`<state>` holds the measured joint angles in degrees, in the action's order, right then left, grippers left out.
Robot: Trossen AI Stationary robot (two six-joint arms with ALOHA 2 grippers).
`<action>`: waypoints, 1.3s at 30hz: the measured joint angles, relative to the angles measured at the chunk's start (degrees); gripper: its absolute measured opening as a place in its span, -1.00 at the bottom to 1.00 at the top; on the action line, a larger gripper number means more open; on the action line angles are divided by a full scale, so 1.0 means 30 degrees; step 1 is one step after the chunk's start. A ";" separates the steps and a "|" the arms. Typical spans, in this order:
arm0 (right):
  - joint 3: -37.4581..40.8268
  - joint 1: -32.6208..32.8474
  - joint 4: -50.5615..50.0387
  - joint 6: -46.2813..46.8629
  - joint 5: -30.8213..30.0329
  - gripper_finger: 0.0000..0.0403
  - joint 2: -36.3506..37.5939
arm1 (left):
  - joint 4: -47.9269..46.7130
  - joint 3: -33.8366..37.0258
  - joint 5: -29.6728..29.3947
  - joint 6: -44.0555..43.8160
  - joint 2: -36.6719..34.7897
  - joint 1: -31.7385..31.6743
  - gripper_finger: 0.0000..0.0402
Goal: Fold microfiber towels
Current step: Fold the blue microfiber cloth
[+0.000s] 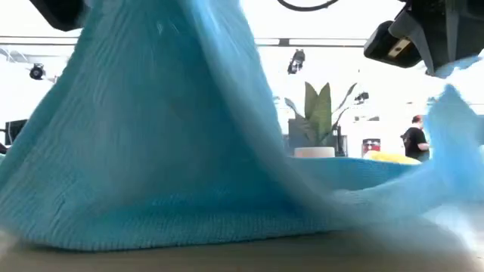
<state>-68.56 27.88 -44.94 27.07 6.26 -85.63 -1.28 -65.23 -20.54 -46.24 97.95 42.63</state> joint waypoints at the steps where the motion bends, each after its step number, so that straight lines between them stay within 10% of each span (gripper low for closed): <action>1: 0.0015 0.0000 -0.0045 -0.0003 0.0006 -0.54 0.0126 | -0.0377 0.0007 0.0479 -0.0047 -0.0110 -0.0016 -0.51; 7: 0.0246 -0.0007 -0.1179 -0.0023 -0.0244 -0.23 0.0994 | -0.2662 -0.0002 0.2295 -0.0713 -0.1244 -0.0299 -0.36; 17: 0.3173 -0.0503 0.4953 -0.0548 -0.6577 -0.09 0.1492 | -0.4802 0.0936 0.0978 -0.0955 -0.1203 -0.1765 -0.36; 25: 0.4579 -0.1873 1.2824 -0.2854 -0.6776 -0.09 -0.0100 | -0.4750 0.2923 0.0796 -0.0831 -0.1200 -0.2557 -0.36; 39: 0.0212 -0.3032 1.2587 -0.6480 -0.6752 -0.19 -0.5671 | -0.4743 0.4131 -0.0341 -0.0963 -0.1197 -0.2820 -0.36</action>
<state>-67.92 18.78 -7.18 7.63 -14.00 -102.65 -15.51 -52.84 -21.56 -49.12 94.36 34.17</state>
